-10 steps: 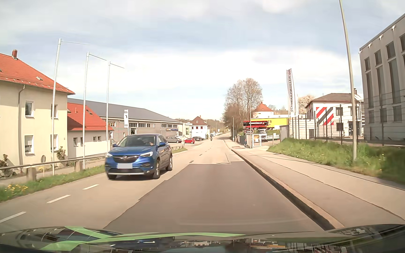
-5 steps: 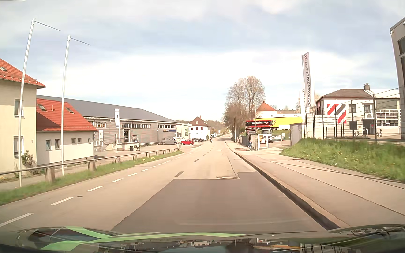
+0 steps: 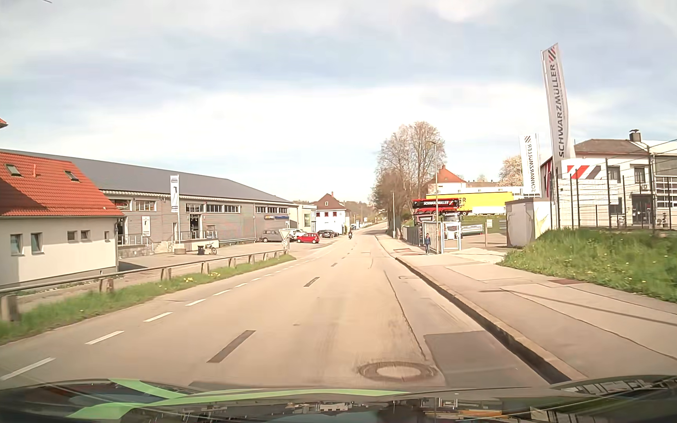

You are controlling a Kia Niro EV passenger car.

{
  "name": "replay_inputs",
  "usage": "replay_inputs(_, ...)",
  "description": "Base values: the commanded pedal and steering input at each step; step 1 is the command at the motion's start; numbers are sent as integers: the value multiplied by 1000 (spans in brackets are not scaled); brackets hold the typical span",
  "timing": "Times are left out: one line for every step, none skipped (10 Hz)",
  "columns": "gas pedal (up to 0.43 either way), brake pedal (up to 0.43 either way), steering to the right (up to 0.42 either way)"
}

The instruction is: Follow the waypoints while adhering to traffic rules and regulations

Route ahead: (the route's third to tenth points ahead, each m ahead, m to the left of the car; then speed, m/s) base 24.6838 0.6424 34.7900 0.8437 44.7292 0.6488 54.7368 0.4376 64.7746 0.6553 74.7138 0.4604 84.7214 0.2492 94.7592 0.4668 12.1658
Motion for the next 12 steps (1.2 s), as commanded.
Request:
replay_inputs(47, 0, 3)
replay_inputs(47, 0, 3)
replay_inputs(8, 0, 2)
replay_inputs(0, 0, 2)
replay_inputs(0, 0, 2)
replay_inputs(0, 0, 3)
replay_inputs(0, 0, 2)
replay_inputs(20, 0, 3)
replay_inputs(20, 0, 2)
replay_inputs(28, 0, 2)
replay_inputs(28, 0, 2)
replay_inputs(47, 0, 2)
